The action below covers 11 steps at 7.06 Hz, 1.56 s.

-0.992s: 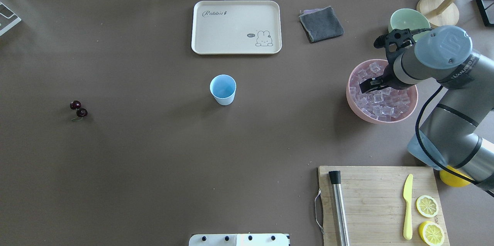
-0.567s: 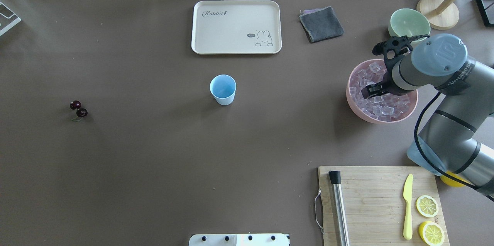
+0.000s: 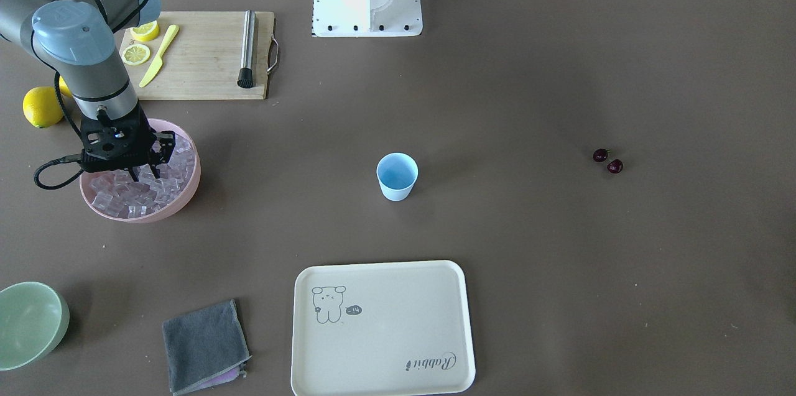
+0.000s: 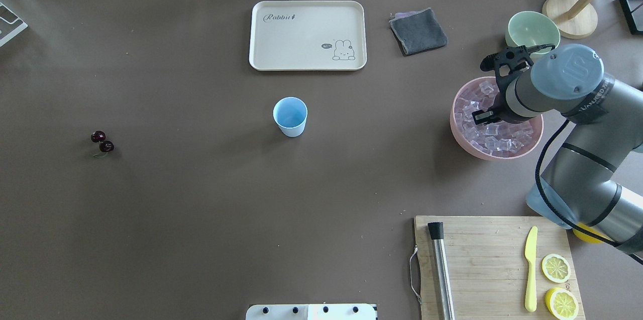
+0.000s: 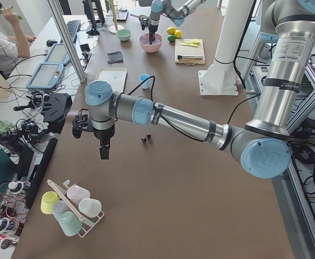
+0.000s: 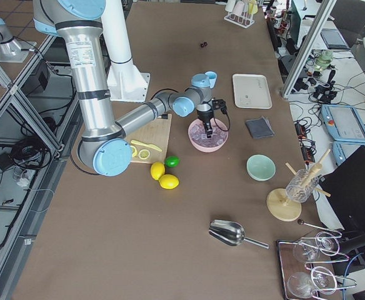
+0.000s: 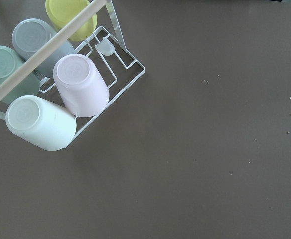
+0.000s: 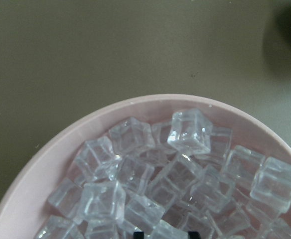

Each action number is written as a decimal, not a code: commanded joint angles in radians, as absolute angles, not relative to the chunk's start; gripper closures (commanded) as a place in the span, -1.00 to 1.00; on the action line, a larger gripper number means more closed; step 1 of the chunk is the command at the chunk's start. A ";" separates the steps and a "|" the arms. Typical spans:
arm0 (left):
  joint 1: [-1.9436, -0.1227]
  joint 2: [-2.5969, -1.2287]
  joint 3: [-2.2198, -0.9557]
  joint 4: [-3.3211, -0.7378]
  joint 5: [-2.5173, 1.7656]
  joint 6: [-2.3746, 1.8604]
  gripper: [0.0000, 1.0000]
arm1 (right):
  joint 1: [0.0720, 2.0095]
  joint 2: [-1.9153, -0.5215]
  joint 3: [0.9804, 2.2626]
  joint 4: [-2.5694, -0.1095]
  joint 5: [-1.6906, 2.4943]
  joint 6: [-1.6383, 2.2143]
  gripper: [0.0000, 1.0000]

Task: Put ice and cherries in cup
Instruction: 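Lower the right gripper and grasp a clear ice cube, then carry the ice cube with the right gripper over the blue cup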

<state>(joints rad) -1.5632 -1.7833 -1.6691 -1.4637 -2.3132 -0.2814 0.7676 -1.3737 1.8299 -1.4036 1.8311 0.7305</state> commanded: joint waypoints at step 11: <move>-1.562 -1.763 -1.678 -1.470 -2.322 -0.279 -0.96 | 0.745 -0.926 1.808 -1.390 1.840 0.817 1.00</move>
<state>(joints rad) -1.5616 -1.7625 -1.6775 -1.4660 -2.3212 -0.2805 0.8300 -1.0171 1.8545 -1.4047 1.9051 0.7860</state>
